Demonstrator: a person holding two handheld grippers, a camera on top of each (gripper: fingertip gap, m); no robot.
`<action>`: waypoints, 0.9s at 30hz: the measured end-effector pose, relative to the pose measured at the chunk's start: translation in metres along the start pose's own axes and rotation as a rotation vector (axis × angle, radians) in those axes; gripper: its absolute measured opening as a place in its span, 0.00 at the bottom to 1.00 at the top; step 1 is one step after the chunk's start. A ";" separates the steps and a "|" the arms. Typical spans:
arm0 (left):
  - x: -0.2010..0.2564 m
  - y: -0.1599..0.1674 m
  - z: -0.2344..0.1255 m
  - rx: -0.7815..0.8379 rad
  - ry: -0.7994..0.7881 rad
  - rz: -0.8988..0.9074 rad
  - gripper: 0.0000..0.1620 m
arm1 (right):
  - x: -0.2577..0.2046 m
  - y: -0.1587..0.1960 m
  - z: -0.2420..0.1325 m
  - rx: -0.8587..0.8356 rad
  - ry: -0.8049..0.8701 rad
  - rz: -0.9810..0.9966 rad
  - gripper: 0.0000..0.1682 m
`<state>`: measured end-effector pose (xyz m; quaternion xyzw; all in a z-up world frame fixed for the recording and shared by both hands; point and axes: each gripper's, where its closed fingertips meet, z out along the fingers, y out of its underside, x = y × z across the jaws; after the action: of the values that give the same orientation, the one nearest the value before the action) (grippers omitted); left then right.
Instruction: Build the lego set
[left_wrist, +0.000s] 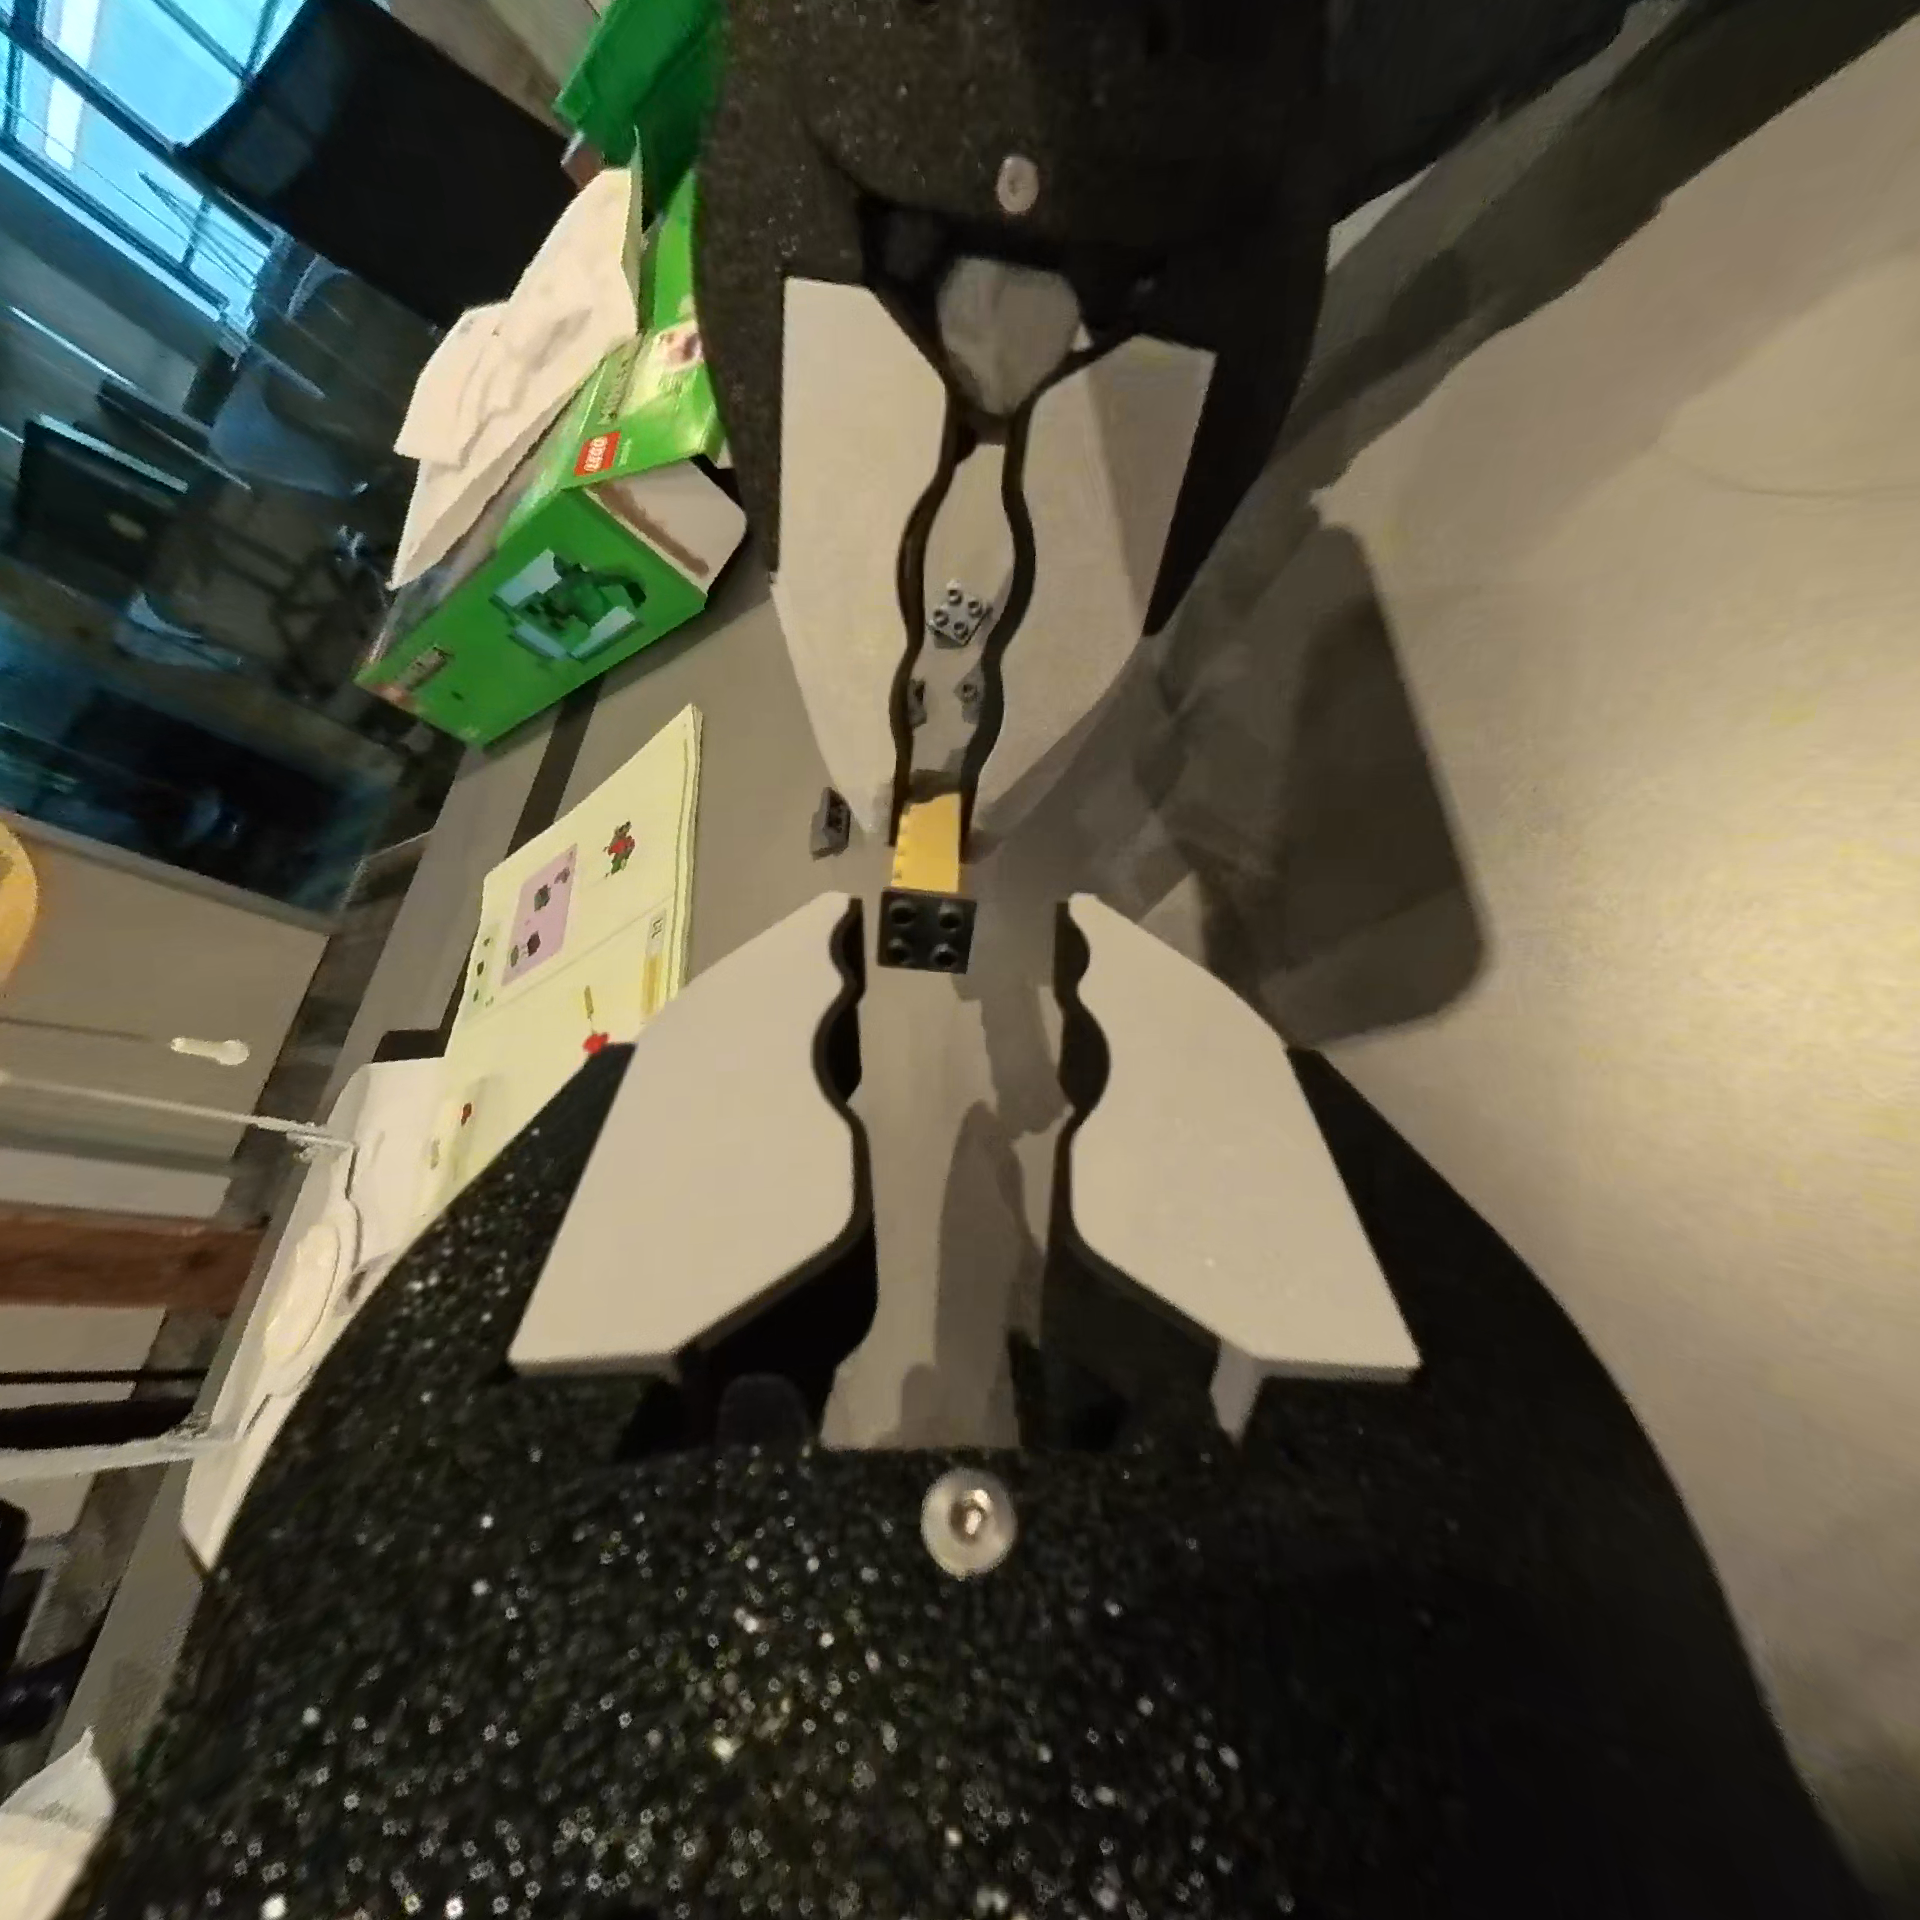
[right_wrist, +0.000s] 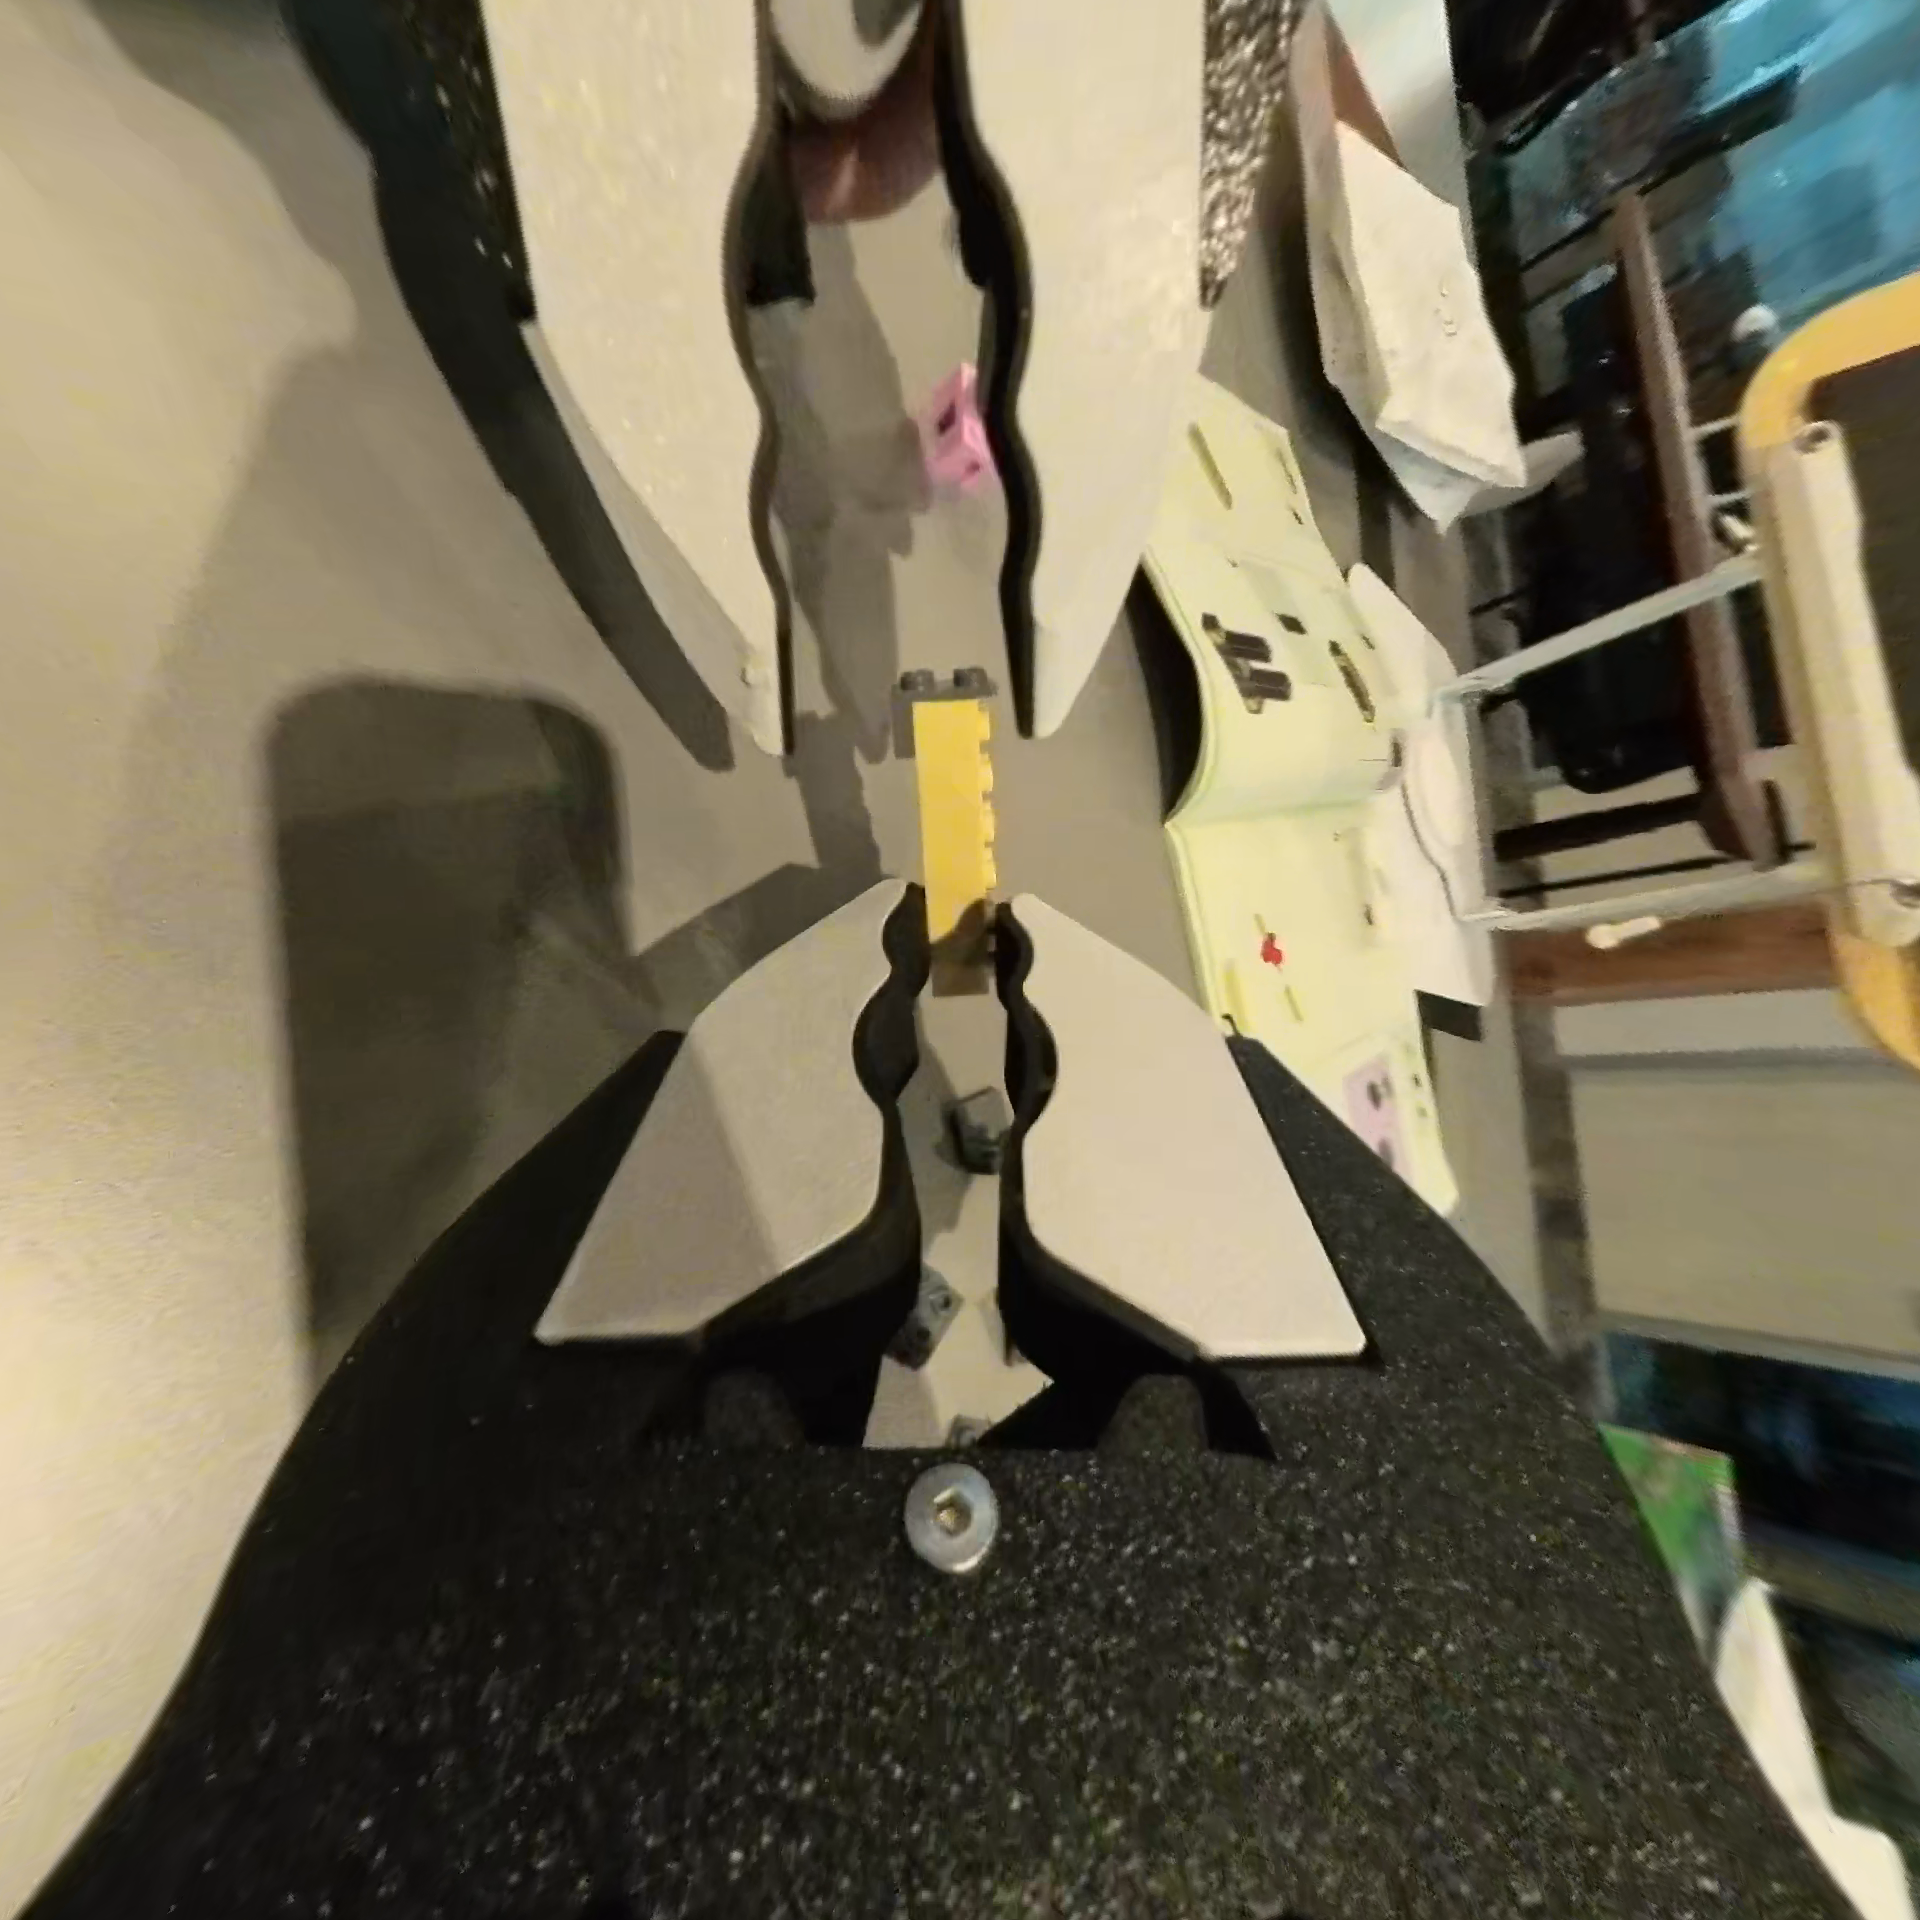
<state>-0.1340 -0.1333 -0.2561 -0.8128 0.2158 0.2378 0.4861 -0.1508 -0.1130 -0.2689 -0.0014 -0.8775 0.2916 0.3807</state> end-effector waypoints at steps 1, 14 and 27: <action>0.000 0.001 0.001 -0.007 -0.005 0.007 0.19 | -0.001 -0.001 0.000 0.004 -0.012 0.012 0.07; 0.003 0.006 0.005 -0.042 -0.024 0.033 0.10 | -0.011 0.001 0.004 -0.006 -0.073 0.047 0.07; -0.026 0.012 -0.004 -0.005 -0.117 -0.240 0.10 | 0.017 0.042 -0.029 0.026 -0.039 0.382 0.18</action>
<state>-0.1605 -0.1390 -0.2471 -0.8186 0.0876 0.2255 0.5209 -0.1522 -0.0596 -0.2633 -0.1574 -0.8646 0.3700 0.3014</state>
